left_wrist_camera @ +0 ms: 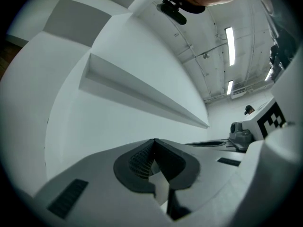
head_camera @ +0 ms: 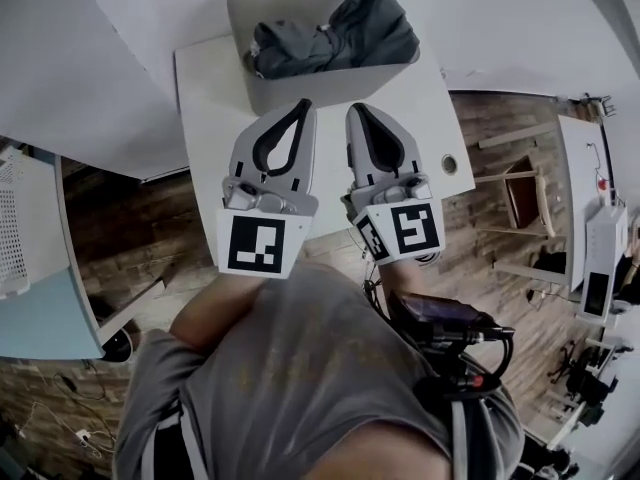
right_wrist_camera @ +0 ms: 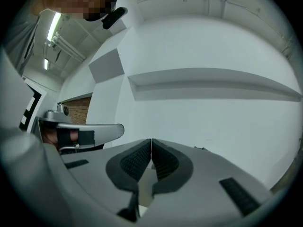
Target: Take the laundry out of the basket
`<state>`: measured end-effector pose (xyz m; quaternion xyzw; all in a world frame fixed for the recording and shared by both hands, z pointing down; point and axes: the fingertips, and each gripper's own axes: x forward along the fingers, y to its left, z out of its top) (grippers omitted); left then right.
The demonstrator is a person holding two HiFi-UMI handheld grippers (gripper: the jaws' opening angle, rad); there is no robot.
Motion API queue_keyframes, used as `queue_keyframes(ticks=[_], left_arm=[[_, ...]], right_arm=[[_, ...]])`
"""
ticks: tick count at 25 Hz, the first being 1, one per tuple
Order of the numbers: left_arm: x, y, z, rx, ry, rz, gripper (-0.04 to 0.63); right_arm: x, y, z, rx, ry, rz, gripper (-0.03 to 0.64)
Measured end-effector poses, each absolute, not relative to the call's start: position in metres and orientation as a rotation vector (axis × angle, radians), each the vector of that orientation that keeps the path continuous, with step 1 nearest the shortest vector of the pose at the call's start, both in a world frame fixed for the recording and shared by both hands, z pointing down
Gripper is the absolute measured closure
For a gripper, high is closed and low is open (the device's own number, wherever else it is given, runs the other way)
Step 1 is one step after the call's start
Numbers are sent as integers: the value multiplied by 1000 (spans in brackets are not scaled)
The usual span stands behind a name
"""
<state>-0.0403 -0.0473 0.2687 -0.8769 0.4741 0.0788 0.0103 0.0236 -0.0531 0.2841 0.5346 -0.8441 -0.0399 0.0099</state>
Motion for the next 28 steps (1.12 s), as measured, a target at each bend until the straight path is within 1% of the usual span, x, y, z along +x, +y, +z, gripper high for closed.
queue_keyframes(ticks=[12, 19, 28], left_arm=[[-34, -76, 252, -2666, 1514, 263, 588], [-23, -88, 245, -2602, 1580, 223, 588], [-24, -122, 246, -2559, 1677, 186, 588]], right_arm=[[33, -88, 253, 1636, -2697, -259, 609], [44, -110, 251, 1569, -2766, -229, 609], [48, -144, 248, 1478, -2804, -233, 607]])
